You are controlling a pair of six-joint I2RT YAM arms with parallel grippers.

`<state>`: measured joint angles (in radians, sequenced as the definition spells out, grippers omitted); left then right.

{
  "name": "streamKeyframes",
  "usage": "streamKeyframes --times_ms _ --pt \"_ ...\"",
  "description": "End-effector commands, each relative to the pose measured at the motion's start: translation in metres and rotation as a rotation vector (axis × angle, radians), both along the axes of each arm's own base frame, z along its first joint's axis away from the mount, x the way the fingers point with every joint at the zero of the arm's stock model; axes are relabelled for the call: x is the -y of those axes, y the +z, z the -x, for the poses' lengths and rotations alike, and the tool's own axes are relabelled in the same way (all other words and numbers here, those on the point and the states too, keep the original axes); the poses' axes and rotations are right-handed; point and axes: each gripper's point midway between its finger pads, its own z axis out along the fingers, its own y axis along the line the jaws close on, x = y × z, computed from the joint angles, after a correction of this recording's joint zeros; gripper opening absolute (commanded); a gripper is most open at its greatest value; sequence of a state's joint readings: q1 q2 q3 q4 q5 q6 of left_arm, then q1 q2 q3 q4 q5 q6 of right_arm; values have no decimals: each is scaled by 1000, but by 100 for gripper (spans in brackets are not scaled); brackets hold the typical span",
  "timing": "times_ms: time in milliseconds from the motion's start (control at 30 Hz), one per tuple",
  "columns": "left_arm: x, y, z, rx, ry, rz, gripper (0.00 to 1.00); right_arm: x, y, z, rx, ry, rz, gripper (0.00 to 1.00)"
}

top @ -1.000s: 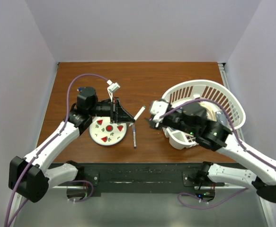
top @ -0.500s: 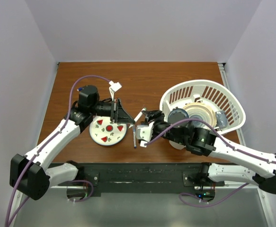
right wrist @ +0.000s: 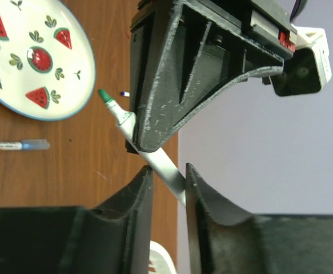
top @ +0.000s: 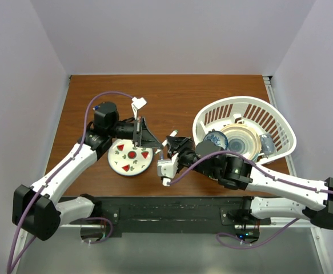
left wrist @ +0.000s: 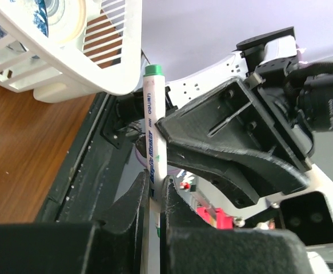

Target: Insert the pens into the pen caps

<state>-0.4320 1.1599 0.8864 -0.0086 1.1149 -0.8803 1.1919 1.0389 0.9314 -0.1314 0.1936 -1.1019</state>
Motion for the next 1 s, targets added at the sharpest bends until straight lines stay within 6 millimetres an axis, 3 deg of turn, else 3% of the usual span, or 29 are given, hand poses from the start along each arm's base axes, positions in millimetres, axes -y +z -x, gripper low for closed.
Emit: streamKeyframes --times_ms 0,33,100,167,200,400,533,600,700,800,867,900,933,967 --pt "2 26 12 30 -88 71 0 -4 7 1 61 7 -17 15" --pt "2 28 13 28 -99 78 0 -6 5 4 67 15 -11 4" --pt "2 37 13 39 -98 96 0 -6 2 7 74 26 -9 0" --pt "3 49 8 83 -71 107 17 -7 2 11 59 37 -38 0" --pt "3 54 5 103 -51 110 35 -9 -3 17 36 66 -42 0" --pt "5 106 -14 192 31 203 59 -11 -20 35 -134 98 -132 0" --pt "-12 114 -59 216 239 173 64 -14 -12 49 -359 81 -352 0" --pt "-32 115 -93 278 406 131 65 -13 -12 54 -440 75 -428 0" --pt "-61 102 -124 310 582 39 65 -11 -9 56 -620 12 -589 0" --pt "-73 93 -132 382 654 -10 65 -8 -6 49 -781 -95 -763 0" --pt "-77 92 -128 415 667 -14 65 -10 -3 48 -893 -144 -847 0" --pt "-77 81 -126 416 662 -24 65 -14 -5 47 -930 -158 -858 0" --pt "-77 88 -120 457 654 1 65 -17 0 47 -987 -169 -883 0" --pt "-76 77 -116 457 639 0 65 -18 1 42 -1012 -189 -896 0"
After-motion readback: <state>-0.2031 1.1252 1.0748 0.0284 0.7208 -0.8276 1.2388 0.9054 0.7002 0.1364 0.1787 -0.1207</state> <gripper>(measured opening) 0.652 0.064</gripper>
